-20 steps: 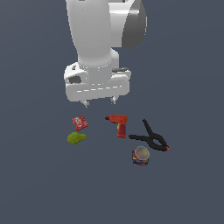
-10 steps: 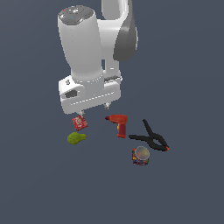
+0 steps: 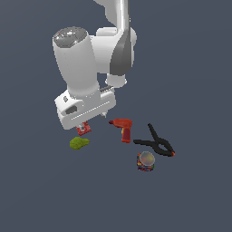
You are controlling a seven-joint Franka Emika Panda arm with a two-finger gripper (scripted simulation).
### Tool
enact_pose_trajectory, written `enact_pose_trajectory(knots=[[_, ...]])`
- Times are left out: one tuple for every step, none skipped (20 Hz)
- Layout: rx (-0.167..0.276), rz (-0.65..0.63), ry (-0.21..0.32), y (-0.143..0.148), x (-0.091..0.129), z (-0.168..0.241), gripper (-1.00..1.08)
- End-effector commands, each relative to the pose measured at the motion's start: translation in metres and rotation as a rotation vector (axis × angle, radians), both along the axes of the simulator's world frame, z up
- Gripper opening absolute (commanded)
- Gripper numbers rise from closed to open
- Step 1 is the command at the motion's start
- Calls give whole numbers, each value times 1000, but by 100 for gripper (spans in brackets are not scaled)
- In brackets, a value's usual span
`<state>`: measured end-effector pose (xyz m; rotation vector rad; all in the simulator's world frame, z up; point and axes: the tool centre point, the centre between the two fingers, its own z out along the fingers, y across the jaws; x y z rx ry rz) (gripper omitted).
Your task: Pick up a designated object from a clutter of objects.
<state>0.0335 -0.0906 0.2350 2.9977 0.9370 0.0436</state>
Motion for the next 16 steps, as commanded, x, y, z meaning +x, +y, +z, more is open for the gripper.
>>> enact_pose_trajectory(knots=[[-2, 55, 1, -6, 1, -8, 100], [-3, 76, 1, -9, 2, -11, 100], [-4, 98, 2, -11, 2, -15, 100], [-4, 119, 2, -14, 3, -18, 100], [-5, 140, 3, -16, 3, -21, 100], [-6, 162, 3, -19, 4, -24, 100], [-6, 183, 4, -21, 4, -28, 100], [-7, 204, 4, -23, 4, -31, 100], [-8, 226, 5, -26, 5, -34, 100], [-8, 247, 5, -28, 5, -38, 100], [-9, 268, 6, -31, 5, -41, 100], [-10, 290, 6, -33, 5, -44, 100], [-10, 311, 7, -36, 5, -48, 100], [-11, 332, 7, -38, 5, -51, 100], [-11, 354, 8, -41, 6, -54, 100], [-12, 375, 8, -43, 6, -58, 100]])
